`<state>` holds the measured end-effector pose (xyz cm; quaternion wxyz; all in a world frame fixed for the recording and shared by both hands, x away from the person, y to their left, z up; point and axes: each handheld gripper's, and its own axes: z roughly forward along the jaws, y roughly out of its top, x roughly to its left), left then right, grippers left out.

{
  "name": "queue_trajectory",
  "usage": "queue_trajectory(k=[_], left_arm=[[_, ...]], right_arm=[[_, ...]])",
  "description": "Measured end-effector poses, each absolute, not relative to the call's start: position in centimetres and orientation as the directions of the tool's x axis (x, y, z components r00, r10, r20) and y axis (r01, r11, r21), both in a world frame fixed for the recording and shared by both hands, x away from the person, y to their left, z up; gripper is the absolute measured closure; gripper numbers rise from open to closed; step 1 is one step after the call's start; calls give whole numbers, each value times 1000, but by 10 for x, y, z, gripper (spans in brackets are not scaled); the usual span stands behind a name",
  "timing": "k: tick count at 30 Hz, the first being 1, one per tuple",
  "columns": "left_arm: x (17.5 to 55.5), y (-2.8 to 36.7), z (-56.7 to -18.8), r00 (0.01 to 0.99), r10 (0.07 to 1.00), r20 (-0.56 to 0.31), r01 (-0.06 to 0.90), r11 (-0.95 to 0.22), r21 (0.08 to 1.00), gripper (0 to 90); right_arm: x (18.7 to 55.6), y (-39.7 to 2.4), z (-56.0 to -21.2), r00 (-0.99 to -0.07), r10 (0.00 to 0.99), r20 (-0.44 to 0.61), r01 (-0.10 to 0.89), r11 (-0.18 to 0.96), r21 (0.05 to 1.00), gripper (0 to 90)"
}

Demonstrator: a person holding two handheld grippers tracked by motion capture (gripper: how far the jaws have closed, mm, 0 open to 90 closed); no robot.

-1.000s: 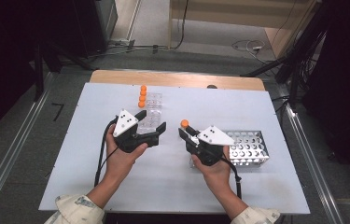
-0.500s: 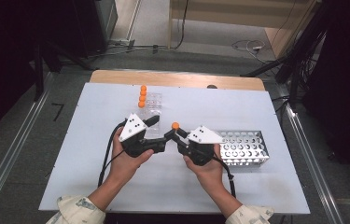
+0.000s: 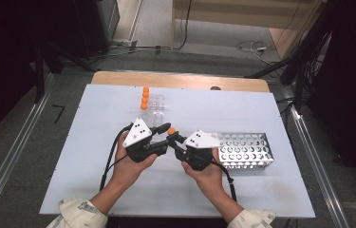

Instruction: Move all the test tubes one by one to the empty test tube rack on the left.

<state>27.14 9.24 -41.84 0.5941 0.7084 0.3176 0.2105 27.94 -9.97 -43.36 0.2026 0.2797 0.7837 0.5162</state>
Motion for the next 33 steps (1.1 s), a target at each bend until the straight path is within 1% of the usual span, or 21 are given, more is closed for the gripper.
queue_trajectory(k=[7, 12, 20, 21, 24, 29, 30, 31, 32, 33], left_arm=[[270, 91, -418, 709, 703, -51, 177, -108, 978, 649], [269, 91, -419, 708, 705, -35, 168, -120, 978, 698], [268, 92, -417, 707, 707, -27, 163, -125, 979, 711], [269, 93, -417, 706, 707, -29, 164, -124, 979, 712], [269, 95, -415, 703, 710, -32, 162, -117, 980, 713], [271, 100, -413, 690, 722, -41, 166, -102, 981, 713], [272, 101, -413, 686, 727, -43, 167, -100, 981, 713], [272, 102, -413, 682, 730, -46, 171, -98, 980, 712], [273, 103, -413, 676, 735, -46, 173, -98, 980, 712], [274, 104, -413, 670, 741, -52, 177, -92, 980, 712]], right_arm=[[279, -99, -434, -762, 647, -26, 234, 313, 920, 720], [280, -99, -435, -761, 648, -23, 237, 312, 920, 720], [279, -99, -434, -764, 645, -16, 241, 309, 920, 708], [278, -99, -434, -774, 633, -7, 241, 305, 921, 611], [276, -99, -433, -778, 628, -8, 236, 304, 923, 474], [277, -102, -431, -770, 638, -3, 240, 295, 925, 306], [277, -102, -431, -770, 638, -3, 240, 295, 925, 306], [278, -105, -431, -758, 652, -6, 240, 289, 927, 255], [278, -105, -431, -758, 652, -6, 240, 289, 927, 255], [278, -108, -431, -750, 662, -6, 243, 284, 927, 217]])
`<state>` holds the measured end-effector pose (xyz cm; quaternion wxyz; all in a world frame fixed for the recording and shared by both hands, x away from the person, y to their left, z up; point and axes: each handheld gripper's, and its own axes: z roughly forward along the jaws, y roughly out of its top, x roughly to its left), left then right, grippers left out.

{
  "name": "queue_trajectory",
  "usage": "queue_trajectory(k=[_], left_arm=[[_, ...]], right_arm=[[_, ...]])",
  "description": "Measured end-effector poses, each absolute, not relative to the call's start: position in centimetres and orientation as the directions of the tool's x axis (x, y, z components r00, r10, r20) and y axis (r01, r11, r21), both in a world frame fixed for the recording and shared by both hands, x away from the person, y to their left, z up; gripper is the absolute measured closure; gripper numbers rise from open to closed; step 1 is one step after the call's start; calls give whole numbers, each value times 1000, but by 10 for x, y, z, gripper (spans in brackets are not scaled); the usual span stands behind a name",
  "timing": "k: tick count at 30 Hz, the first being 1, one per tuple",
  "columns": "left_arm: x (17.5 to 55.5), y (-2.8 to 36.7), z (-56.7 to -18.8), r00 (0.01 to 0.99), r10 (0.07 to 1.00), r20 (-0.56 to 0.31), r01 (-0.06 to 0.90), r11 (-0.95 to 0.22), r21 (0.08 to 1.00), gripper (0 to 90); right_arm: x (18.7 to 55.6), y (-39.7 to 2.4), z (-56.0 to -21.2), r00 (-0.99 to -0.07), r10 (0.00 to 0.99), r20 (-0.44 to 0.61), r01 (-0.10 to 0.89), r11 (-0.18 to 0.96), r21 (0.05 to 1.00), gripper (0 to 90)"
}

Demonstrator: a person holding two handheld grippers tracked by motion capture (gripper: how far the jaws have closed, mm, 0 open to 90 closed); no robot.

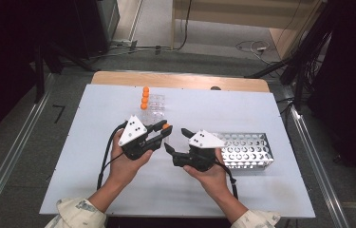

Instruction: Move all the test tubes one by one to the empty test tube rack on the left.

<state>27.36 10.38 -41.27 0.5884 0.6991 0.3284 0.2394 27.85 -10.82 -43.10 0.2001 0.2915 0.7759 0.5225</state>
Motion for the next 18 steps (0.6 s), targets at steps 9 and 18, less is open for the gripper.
queue_trajectory(k=[9, 18], left_arm=[[282, 118, -411, 615, 785, -72, 197, -65, 978, 713], [294, 135, -404, 543, 837, -70, 179, -34, 983, 712]], right_arm=[[276, -134, -428, -718, 696, -15, 246, 274, 930, 212], [272, -165, -425, -680, 733, -10, 257, 251, 933, 212]])
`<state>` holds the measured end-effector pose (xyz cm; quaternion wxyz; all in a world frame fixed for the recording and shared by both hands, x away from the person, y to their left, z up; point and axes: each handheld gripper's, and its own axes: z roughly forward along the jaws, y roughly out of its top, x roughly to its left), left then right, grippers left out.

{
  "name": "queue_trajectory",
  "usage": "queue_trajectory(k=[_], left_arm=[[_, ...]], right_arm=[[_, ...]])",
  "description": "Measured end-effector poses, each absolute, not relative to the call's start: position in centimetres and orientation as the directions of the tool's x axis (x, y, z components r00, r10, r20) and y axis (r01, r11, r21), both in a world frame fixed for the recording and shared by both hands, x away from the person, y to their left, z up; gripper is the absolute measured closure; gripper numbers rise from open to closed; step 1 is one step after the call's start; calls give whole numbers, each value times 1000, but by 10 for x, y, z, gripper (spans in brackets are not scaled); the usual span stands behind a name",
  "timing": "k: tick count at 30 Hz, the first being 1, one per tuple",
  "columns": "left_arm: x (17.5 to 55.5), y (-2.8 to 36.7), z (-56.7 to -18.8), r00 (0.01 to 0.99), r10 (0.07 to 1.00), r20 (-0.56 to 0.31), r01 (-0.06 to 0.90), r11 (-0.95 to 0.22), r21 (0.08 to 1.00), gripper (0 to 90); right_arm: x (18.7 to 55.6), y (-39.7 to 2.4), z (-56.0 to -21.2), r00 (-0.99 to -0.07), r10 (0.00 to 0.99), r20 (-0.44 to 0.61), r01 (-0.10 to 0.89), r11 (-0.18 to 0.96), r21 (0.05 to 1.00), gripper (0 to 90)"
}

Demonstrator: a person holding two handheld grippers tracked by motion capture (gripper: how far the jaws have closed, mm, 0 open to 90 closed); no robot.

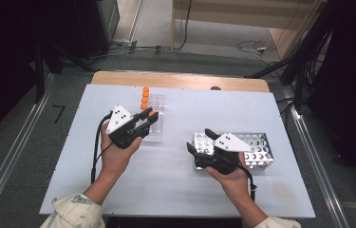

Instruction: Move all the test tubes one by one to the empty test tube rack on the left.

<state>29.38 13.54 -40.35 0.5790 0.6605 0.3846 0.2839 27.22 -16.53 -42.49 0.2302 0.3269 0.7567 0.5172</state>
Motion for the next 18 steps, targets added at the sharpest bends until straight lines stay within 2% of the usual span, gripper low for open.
queue_trajectory(k=[13, 18], left_arm=[[306, 157, -398, 473, 876, -96, 173, 15, 985, 713], [313, 161, -398, 451, 887, -102, 168, 27, 985, 713]], right_arm=[[264, -215, -423, -619, 785, 3, 271, 210, 939, 206], [263, -223, -423, -607, 795, 5, 274, 203, 940, 206]])
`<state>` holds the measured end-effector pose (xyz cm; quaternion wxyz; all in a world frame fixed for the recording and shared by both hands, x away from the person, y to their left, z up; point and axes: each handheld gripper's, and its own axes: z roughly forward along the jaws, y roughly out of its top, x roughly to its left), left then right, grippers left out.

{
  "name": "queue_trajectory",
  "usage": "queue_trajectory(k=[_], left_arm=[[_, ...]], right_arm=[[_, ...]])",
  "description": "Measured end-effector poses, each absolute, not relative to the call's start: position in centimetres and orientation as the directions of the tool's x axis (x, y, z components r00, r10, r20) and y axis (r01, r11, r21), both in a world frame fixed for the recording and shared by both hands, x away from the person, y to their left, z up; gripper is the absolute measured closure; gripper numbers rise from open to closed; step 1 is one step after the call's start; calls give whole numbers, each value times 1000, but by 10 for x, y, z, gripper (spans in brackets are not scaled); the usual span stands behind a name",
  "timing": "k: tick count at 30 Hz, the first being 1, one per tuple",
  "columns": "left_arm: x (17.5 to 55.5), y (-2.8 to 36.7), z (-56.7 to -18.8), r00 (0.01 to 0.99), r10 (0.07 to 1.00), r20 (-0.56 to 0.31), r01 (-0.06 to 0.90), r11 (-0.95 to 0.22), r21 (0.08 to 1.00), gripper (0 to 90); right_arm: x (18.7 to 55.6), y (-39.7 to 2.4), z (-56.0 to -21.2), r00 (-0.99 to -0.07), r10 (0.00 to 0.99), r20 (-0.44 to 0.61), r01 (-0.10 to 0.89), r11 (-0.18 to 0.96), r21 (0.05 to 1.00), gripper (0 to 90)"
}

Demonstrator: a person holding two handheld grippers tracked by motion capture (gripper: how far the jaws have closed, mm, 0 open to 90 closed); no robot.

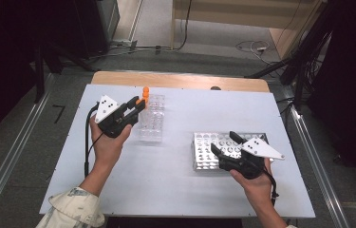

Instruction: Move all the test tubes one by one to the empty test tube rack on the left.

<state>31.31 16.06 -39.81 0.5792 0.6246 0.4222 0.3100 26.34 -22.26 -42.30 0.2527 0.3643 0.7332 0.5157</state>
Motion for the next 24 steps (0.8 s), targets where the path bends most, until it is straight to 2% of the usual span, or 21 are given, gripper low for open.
queue_trajectory(k=[10, 24], left_arm=[[328, 160, -406, 417, 905, -84, 168, 14, 986, 713], [335, 151, -426, 395, 918, -24, 207, -63, 976, 711]], right_arm=[[262, -232, -423, -591, 807, 15, 280, 188, 942, 207], [261, -236, -423, -584, 811, 19, 283, 182, 942, 208]])
